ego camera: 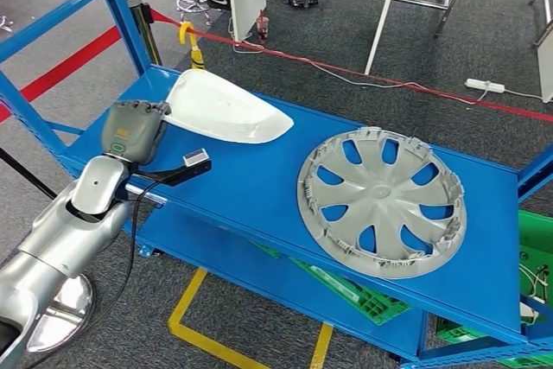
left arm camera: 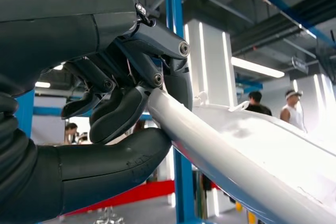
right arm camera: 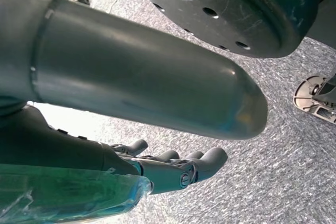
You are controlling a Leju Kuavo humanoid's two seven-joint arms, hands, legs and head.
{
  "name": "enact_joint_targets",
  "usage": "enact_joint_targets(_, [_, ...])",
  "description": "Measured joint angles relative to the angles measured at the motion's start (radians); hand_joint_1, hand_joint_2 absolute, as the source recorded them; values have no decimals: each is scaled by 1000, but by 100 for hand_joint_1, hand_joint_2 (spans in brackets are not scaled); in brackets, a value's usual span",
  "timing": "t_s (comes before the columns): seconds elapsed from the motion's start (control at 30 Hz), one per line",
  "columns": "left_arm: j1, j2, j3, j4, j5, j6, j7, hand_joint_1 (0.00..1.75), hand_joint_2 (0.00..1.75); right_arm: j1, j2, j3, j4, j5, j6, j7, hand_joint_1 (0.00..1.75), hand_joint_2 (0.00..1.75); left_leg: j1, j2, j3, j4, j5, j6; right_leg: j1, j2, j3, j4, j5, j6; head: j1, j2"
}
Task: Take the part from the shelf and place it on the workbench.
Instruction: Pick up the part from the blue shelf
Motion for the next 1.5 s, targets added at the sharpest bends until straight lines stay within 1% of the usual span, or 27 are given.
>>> enact_joint_targets(0.23, [-1, 15, 0, -14, -28, 24, 2, 175, 175, -4, -24, 92, 1, -55, -22, 0, 0, 0, 0, 0, 0, 0, 0, 0, 0, 0, 0, 0, 0, 0, 0, 0])
enact_joint_targets(0.37, [-1, 19, 0, -14, -33, 30, 3, 175, 175, -5, -33, 123, 1, -66, -28, 0, 0, 0, -1, 0, 0, 0, 0, 0, -1, 0, 0, 0, 0, 0, 0, 0])
enact_joint_targets(0.53, [-1, 22, 0, -14, -34, 33, 4, 175, 175, -7, -38, 153, 1, -85, -39, 0, 0, 0, -5, 0, 0, 0, -1, 3, -6, 0, 0, -1, 1, 3, 0, 0])
enact_joint_targets(0.63, [-1, 25, 0, -14, -35, 36, 4, 175, 175, -9, -40, 172, 1, -102, -46, 0, 0, 0, -11, 0, 0, 1, -2, 8, -11, 0, 0, -1, 2, 8, 0, 0])
enact_joint_targets(0.7, [-1, 27, 1, -14, -35, 38, 4, 175, 175, -11, -42, 185, 1, -112, -50, 0, 0, 0, -15, 0, 0, 2, -1, 13, -16, 0, 1, -3, 4, 13, -1, 0])
enact_joint_targets(0.77, [-1, 28, 2, -15, -35, 40, 2, 175, 175, -14, -44, 197, 1, -120, -54, 0, 0, 0, -17, 0, -1, -1, 5, 22, -19, 2, 2, -8, 10, 23, -1, 0])
enact_joint_targets(0.8, [-2, 28, 2, -16, -35, 41, 2, 175, 175, -15, -45, 202, 1, -124, -55, 0, 0, 0, -16, 3, 0, -6, 11, 28, -19, 2, -1, -7, 8, 27, 0, 0])
enact_joint_targets(0.83, [-2, 28, 3, -18, -35, 43, 2, 175, 175, -16, -47, 207, 1, -126, -56, 0, 0, 0, -14, 5, 1, -12, 16, 33, -19, 0, -9, 5, -4, 29, 0, 0])
enact_joint_targets(0.87, [-3, 28, 4, -20, -35, 45, 2, 175, 175, -18, -49, 212, 1, -128, -57, 0, 0, 0, -11, 8, 1, -17, 21, 37, -18, -3, -25, 39, -28, 29, 1, 0])
enact_joint_targets(0.9, [-3, 28, 4, -21, -35, 47, 2, 175, 175, -19, -50, 215, 1, -129, -57, 0, 0, 0, -11, 10, 0, -19, 23, 40, -17, -5, -50, 96, -62, 28, 2, 0])
enact_joint_targets(0.93, [-2, 28, 4, -21, -35, 49, 2, 175, 175, -20, -51, 218, 1, -130, -57, 0, 0, 0, -11, 11, -2, -19, 24, 41, -16, -7, -79, 168, -98, 27, 2, 0])
enact_joint_targets(0.97, [0, 28, 4, -22, -35, 50, 2, 175, 175, -20, -52, 221, 1, -132, -58, 0, 0, 0, -12, 12, -4, -19, 25, 41, -15, -7, -105, 235, -125, 27, 2, 0])
enact_joint_targets(1.0, [2, 28, 4, -22, -36, 50, 2, 175, 175, -20, -52, 224, 1, -133, -58, 0, 0, 0, -12, 13, -5, -19, 26, 41, -15, -7, -120, 275, -135, 27, 1, 0])
enact_joint_targets(1.03, [3, 28, 4, -22, -36, 50, 2, 175, 175, -20, -53, 228, 1, -134, -58, 0, 0, 0, -12, 14, -6, -18, 26, 40, -14, -8, -117, 277, -125, 27, 1, 0])
enact_joint_targets(1.07, [4, 28, 4, -22, -37, 50, 2, 175, 175, -20, -54, 231, 1, -136, -59, 0, 0, 0, -12, 14, -7, -17, 27, 38, -14, -8, -92, 237, -98, 26, 1, 0])
enact_joint_targets(1.1, [5, 27, 4, -22, -37, 51, 2, 175, 175, -22, -56, 234, 1, -137, -60, 0, 0, 0, -11, 14, -7, -16, 28, 35, -14, -10, -54, 167, -67, 25, 2, 0])
enact_joint_targets(1.13, [4, 28, 5, -22, -38, 51, 2, 175, 175, -24, -57, 237, 1, -140, -61, 0, 0, 0, -12, 14, -10, -13, 28, 31, -13, -10, -12, 99, -47, 23, 2, 0])
enact_joint_targets(1.17, [4, 29, 5, -22, -38, 52, 1, 175, 175, -27, -59, 240, 1, -142, -62, 0, 0, 0, -12, 13, -13, -11, 29, 25, -11, -11, 17, 47, -33, 19, 1, 0])
enact_joint_targets(1.2, [4, 30, 6, -22, -38, 53, 1, 175, 175, -29, -60, 242, 1, -145, -63, 0, 0, 0, -13, 13, -16, -8, 32, 19, -10, -10, 32, 20, -32, 15, 1, 0])
enact_joint_targets(1.23, [3, 32, 6, -23, -39, 54, 1, 175, 175, -31, -60, 245, 1, -147, -64, 0, 0, 0, -14, 13, -20, -6, 36, 12, -7, -9, 33, 17, -33, 9, 0, 0])
enact_joint_targets(1.3, [4, 34, 6, -24, -41, 55, 1, 175, 175, -32, -62, 248, 1, -151, -64, 0, 0, 0, -11, 13, -26, -2, 38, -1, -7, -7, 22, 15, -26, -5, 0, 0])
enact_joint_targets(1.33, [4, 35, 6, -24, -42, 56, 1, 175, 175, -33, -62, 251, 1, -153, -65, 0, 0, 0, -10, 12, -32, 7, 26, -7, -8, -7, 17, 15, -21, -13, -1, 0])
enact_joint_targets(1.37, [3, 36, 6, -24, -42, 57, 1, 175, 175, -34, -63, 253, 1, -156, -65, 0, 0, 0, -8, 12, -44, 34, 0, -13, -9, -7, 11, 13, -15, -22, -2, 0])
enact_joint_targets(1.4, [4, 37, 6, -24, -42, 58, 1, 175, 175, -35, -64, 256, 1, -158, -66, 0, 0, 0, -7, 12, -63, 81, -37, -18, -10, -8, 4, 12, -9, -27, -4, 0])
enact_joint_targets(1.43, [4, 37, 6, -24, -43, 59, 1, 175, 175, -36, -65, 258, 1, -161, -67, 0, 0, 0, -6, 12, -88, 146, -79, -23, -10, -8, -5, 12, -2, -31, -6, 0])
enact_joint_targets(1.47, [6, 38, 6, -24, -43, 61, 1, 175, 175, -36, -66, 261, 1, -165, -69, 0, 0, 0, -4, 12, -112, 213, -113, -26, -10, -8, -15, 12, 5, -33, -7, 0])
enact_joint_targets(1.5, [9, 38, 6, -24, -44, 62, 1, 175, 175, -36, -67, 263, 1, -168, -70, 0, 0, 0, -3, 12, -127, 262, -133, -29, -9, -8, -24, 12, 13, -33, -7, 0])
